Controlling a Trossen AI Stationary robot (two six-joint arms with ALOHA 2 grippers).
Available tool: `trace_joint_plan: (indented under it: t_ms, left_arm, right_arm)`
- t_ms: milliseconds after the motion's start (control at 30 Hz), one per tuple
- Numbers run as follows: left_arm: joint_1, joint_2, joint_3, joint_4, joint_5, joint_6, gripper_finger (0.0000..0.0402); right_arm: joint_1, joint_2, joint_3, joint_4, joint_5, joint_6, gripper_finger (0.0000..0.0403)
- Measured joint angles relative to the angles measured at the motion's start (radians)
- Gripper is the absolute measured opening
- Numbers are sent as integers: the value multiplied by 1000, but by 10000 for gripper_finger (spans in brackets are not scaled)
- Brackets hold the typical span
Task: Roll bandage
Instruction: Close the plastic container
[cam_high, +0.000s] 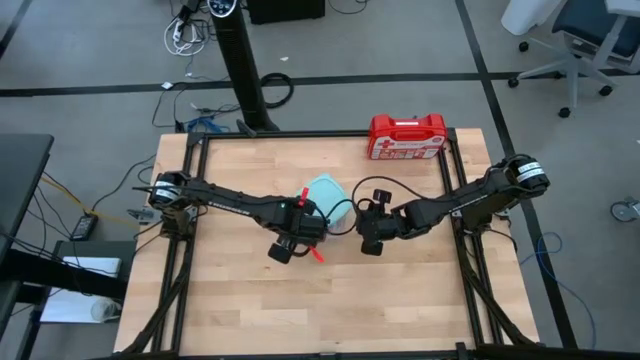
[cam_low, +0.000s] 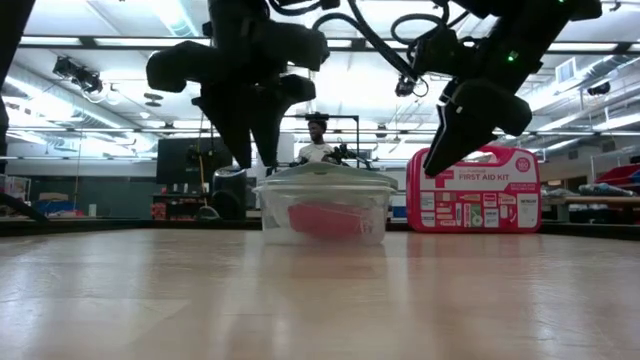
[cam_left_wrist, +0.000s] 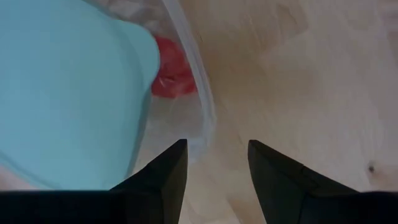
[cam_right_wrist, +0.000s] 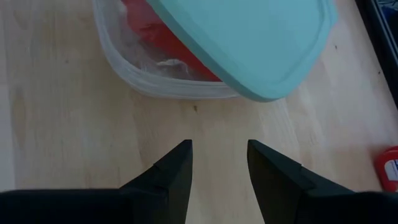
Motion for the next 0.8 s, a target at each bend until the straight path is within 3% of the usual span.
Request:
trace_joint_plan:
  t_ms: [233,533,800]
  left_arm:
    - [8,-2,-106,138,-5,63,172]
    - [41,3,-382,548,77,147,172]
    - [44,-10,-349,486,66,101,172]
  right_arm:
    - [9,0,0,18,-2,-1,150]
    - [11,0,0,32,-1,-14,150]
    - [5,0,0,43,5,-21,150]
